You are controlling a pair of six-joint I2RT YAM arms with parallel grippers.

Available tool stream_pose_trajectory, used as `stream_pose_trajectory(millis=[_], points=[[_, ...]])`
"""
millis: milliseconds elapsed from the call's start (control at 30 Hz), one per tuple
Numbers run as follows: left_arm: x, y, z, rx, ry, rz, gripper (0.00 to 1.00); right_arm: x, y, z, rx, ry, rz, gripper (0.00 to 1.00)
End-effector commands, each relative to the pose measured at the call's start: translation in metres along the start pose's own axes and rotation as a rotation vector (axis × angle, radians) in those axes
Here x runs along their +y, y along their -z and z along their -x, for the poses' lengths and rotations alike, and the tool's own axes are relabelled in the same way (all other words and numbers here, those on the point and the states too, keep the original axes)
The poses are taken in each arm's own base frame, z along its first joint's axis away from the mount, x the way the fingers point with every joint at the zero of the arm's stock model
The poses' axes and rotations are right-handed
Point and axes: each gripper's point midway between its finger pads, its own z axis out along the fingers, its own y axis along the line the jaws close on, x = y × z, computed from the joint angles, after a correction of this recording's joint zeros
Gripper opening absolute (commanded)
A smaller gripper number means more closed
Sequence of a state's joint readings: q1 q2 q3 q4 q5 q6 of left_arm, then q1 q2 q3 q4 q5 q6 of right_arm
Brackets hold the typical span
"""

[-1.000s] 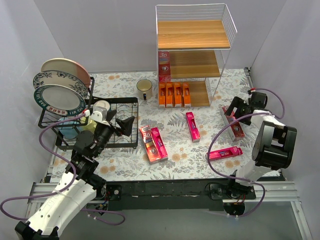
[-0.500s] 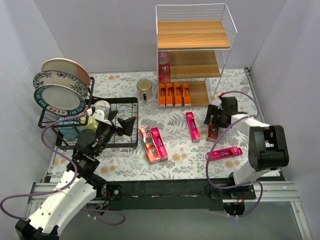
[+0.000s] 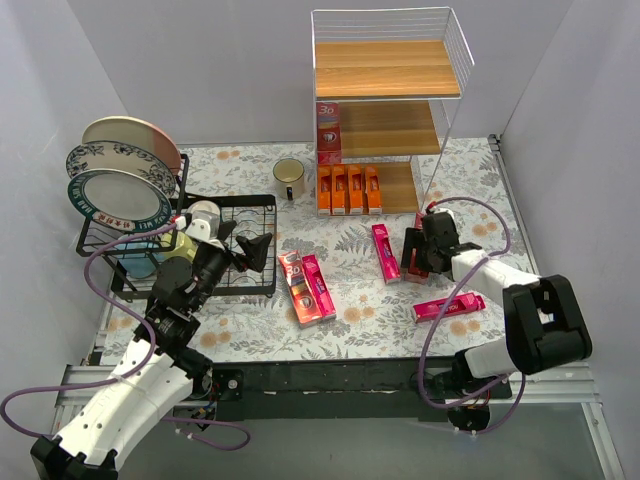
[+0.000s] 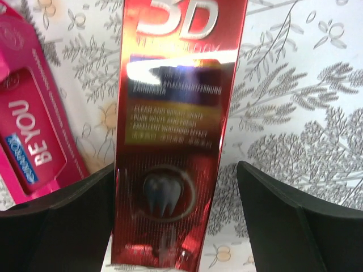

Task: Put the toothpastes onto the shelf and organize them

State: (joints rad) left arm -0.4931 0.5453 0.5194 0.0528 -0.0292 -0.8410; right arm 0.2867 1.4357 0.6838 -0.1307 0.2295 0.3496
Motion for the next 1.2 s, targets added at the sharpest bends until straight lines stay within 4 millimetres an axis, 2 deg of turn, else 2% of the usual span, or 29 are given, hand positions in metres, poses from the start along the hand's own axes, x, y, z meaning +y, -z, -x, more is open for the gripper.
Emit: stream_pose_trajectory(millis=[0, 100, 133, 267, 400, 433, 600, 767, 900, 933, 1000, 1033, 1133, 1167], points=[[-0.004, 0.0, 0.012, -0.018, -0.007, -0.016, 0.98, 0.0, 0.012, -0.012, -0.031, -0.008, -0.018, 0.88], [-0.004, 0.0, 0.013, -0.019, -0.007, -0.016, 0.98, 0.004, 0.016, -0.016, -0.058, -0.004, 0.001, 0.86], [-0.004, 0.0, 0.012, -0.018, -0.009, -0.016, 0.98, 0.001, 0.016, -0.022, -0.058, -0.013, -0.004, 0.84], [-0.004, 0.0, 0.012, -0.017, -0.009, -0.012, 0.98, 0.001, 0.015, -0.026, -0.103, -0.014, 0.016, 0.73], [-0.004, 0.0, 0.011, -0.014, -0.009, -0.013, 0.98, 0.0, 0.012, -0.023, -0.143, -0.026, 0.009, 0.7], [-0.003, -0.001, 0.009, -0.01, -0.009, -0.011, 0.98, 0.0, 0.014, -0.022, -0.151, -0.026, 0.008, 0.67], [-0.002, -0.002, 0.007, -0.003, -0.009, -0.006, 0.98, 0.005, 0.03, -0.014, -0.199, -0.007, 0.023, 0.61], [-0.003, -0.005, 0.003, 0.012, -0.011, -0.011, 0.98, 0.015, 0.063, 0.004, -0.269, 0.014, 0.089, 0.49], [-0.002, -0.007, 0.0, 0.021, -0.011, -0.009, 0.98, 0.02, 0.097, 0.017, -0.3, 0.057, 0.14, 0.47], [-0.002, -0.007, 0.0, 0.023, -0.012, -0.007, 0.98, 0.025, 0.114, 0.031, -0.354, 0.072, 0.175, 0.45], [-0.002, -0.008, -0.001, 0.026, -0.012, -0.008, 0.98, 0.034, 0.134, 0.042, -0.39, 0.094, 0.235, 0.43], [-0.002, -0.008, -0.001, 0.024, -0.012, -0.007, 0.98, 0.038, 0.162, 0.061, -0.451, 0.11, 0.273, 0.42], [-0.002, -0.009, -0.001, 0.024, -0.011, -0.009, 0.98, 0.043, 0.184, 0.077, -0.492, 0.131, 0.301, 0.42], [-0.002, -0.009, 0.0, 0.024, -0.012, -0.008, 0.98, 0.046, 0.198, 0.091, -0.527, 0.139, 0.313, 0.42]])
